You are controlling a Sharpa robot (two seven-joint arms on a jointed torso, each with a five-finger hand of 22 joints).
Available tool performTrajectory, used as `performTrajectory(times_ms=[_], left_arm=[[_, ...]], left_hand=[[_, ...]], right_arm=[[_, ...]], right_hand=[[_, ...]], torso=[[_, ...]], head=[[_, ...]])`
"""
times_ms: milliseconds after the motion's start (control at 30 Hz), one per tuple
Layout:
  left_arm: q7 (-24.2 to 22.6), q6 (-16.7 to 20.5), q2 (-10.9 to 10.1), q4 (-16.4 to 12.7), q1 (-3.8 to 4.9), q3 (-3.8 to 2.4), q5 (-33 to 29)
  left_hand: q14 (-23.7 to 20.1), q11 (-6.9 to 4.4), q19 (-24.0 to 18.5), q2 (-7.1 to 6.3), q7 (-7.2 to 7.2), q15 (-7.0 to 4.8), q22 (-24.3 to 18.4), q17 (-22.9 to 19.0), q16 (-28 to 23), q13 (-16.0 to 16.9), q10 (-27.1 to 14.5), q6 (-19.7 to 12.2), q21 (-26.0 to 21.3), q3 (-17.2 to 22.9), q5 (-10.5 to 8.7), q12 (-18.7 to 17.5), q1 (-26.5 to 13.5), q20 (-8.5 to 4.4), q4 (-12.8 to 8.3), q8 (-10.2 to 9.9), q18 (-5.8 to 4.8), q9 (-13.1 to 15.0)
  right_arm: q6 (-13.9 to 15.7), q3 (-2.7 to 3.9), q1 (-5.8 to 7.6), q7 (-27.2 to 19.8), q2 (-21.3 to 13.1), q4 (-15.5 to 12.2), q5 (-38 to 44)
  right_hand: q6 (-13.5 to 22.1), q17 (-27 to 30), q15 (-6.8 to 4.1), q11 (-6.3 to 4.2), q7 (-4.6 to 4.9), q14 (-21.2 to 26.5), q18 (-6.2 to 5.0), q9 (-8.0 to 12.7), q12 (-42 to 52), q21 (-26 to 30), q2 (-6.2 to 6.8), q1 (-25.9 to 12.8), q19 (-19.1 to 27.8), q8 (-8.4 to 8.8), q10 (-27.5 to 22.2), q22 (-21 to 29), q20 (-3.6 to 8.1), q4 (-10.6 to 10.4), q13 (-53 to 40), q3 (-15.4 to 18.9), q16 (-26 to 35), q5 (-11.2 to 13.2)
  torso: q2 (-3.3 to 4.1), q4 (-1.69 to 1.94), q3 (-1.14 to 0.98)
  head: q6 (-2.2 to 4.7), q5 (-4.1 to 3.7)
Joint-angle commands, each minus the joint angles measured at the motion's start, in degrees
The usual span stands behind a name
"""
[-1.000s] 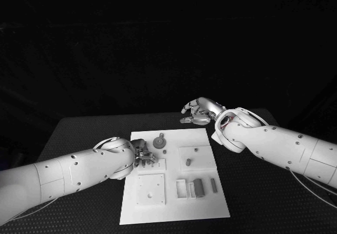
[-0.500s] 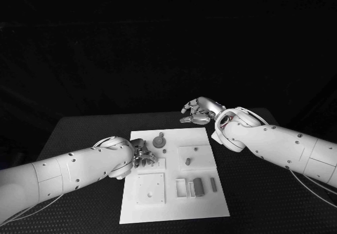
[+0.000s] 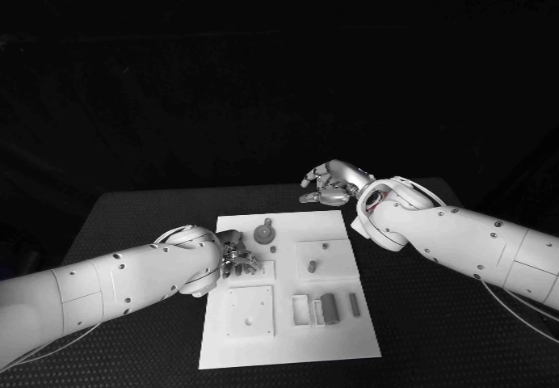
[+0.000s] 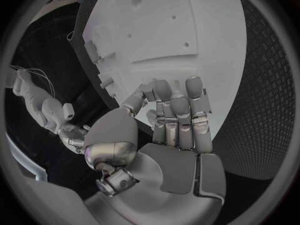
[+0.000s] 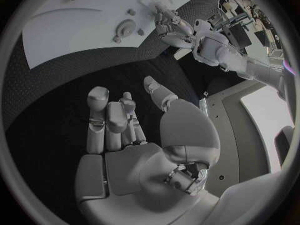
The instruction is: Assemble the parts on the task board
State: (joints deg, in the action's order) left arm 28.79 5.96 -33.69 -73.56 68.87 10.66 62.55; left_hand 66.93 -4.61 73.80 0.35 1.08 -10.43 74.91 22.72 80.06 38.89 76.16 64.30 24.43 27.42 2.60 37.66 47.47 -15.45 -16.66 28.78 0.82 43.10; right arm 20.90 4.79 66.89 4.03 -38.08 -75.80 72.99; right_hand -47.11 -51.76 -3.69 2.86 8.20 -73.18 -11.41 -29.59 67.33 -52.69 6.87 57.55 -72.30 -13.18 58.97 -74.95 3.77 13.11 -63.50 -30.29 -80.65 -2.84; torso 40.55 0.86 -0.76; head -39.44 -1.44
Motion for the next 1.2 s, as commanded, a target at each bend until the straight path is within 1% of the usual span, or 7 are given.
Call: performTrajectory(times_ms=[33,267,433,633,867,1200], left_arm=[[-0.69,-0.27,0.15,-0.07,-0.02,-0.03,3.02],[-0.77,-0.58,0.23,-0.11,-0.02,0.02,4.59],[-0.66,-1.32,0.15,-0.23,-0.03,0.05,4.68],[-0.61,-1.95,0.06,-0.66,-0.03,0.11,4.81],[-0.57,-2.28,0.08,-1.05,-0.06,0.18,5.17],[-0.55,-2.06,0.04,-1.06,-0.14,0.23,6.26]], left_hand=[[-0.34,-0.10,-0.34,2.41,0.00,-0.16,1.26,-0.10,0.28,0.04,-0.42,-0.14,0.07,-0.40,0.16,0.29,3.14,-0.01,-0.04,-0.02,-0.81,0.08],[-0.34,-0.12,-0.33,2.20,-0.01,-0.18,1.25,-0.15,0.34,0.04,-0.41,-0.10,0.10,-0.66,0.16,0.32,3.31,-0.02,-0.02,-0.02,-0.82,0.08],[-0.34,-0.12,-0.33,2.07,-0.02,-0.19,1.24,-0.17,0.36,0.04,-0.41,-0.08,0.12,-0.79,0.16,0.34,3.39,-0.02,-0.01,-0.03,-0.82,0.07],[-0.36,-0.14,-0.34,1.83,-0.04,-0.20,1.23,-0.22,0.43,0.03,-0.41,-0.07,0.14,-0.99,0.16,0.37,3.70,-0.04,-0.02,-0.05,-0.82,0.06],[-0.37,-0.14,-0.35,1.76,-0.04,-0.20,1.23,-0.24,0.45,0.03,-0.42,-0.06,0.14,-1.07,0.16,0.37,3.76,-0.04,-0.01,-0.06,-0.82,0.05],[-0.38,-0.14,-0.35,1.68,-0.04,-0.21,1.22,-0.25,0.47,0.02,-0.42,-0.05,0.15,-1.15,0.16,0.38,3.87,-0.05,0.00,-0.07,-0.82,0.04]], right_arm=[[-0.65,0.03,-0.03,-0.33,-0.03,-0.08,0.04],[-0.66,0.03,-0.04,-0.33,-0.07,-0.08,0.04],[-0.66,0.03,-0.04,-0.33,-0.10,-0.09,0.04],[-0.68,0.03,-0.04,-0.32,-0.13,-0.11,0.04],[-0.69,0.03,-0.05,-0.32,-0.16,-0.14,0.04],[-0.69,0.03,-0.06,-0.33,-0.18,-0.15,0.04]], right_hand=[[0.70,-0.06,0.22,0.02,1.23,0.08,-3.59,0.00,0.10,0.31,-0.14,-0.55,0.03,0.05,-0.26,-0.78,0.27,-0.28,0.08,0.07,0.21,-0.23],[0.71,-0.06,0.23,0.03,1.23,0.08,-3.59,0.00,0.10,0.31,-0.10,-0.60,0.02,0.05,-0.26,-0.78,0.27,-0.31,0.09,0.10,0.22,-0.22],[0.71,-0.06,0.23,0.03,1.23,0.08,-3.59,0.00,0.10,0.32,-0.09,-0.63,0.02,0.06,-0.26,-0.79,0.27,-0.33,0.09,0.11,0.22,-0.23],[0.72,-0.07,0.23,0.03,1.24,0.08,-3.59,0.00,0.11,0.33,-0.07,-0.66,0.02,0.06,-0.27,-0.79,0.27,-0.37,0.10,0.13,0.22,-0.23],[0.73,-0.07,0.23,0.03,1.24,0.08,-3.59,0.00,0.11,0.34,-0.06,-0.68,0.01,0.07,-0.27,-0.79,0.27,-0.39,0.10,0.13,0.23,-0.23],[0.73,-0.07,0.24,0.03,1.24,0.07,-3.59,0.00,0.12,0.36,-0.05,-0.72,0.01,0.08,-0.27,-0.79,0.27,-0.43,0.11,0.14,0.24,-0.23]], torso=[[0.00,0.02,0.00],[0.01,-0.07,-0.04],[0.03,-0.06,-0.06],[0.02,-0.04,-0.02],[0.02,-0.04,-0.04],[0.04,-0.04,-0.04]], head=[[-0.02,0.05],[0.01,0.16],[-0.03,0.16],[-0.08,0.14],[-0.14,0.18],[-0.02,0.19]])
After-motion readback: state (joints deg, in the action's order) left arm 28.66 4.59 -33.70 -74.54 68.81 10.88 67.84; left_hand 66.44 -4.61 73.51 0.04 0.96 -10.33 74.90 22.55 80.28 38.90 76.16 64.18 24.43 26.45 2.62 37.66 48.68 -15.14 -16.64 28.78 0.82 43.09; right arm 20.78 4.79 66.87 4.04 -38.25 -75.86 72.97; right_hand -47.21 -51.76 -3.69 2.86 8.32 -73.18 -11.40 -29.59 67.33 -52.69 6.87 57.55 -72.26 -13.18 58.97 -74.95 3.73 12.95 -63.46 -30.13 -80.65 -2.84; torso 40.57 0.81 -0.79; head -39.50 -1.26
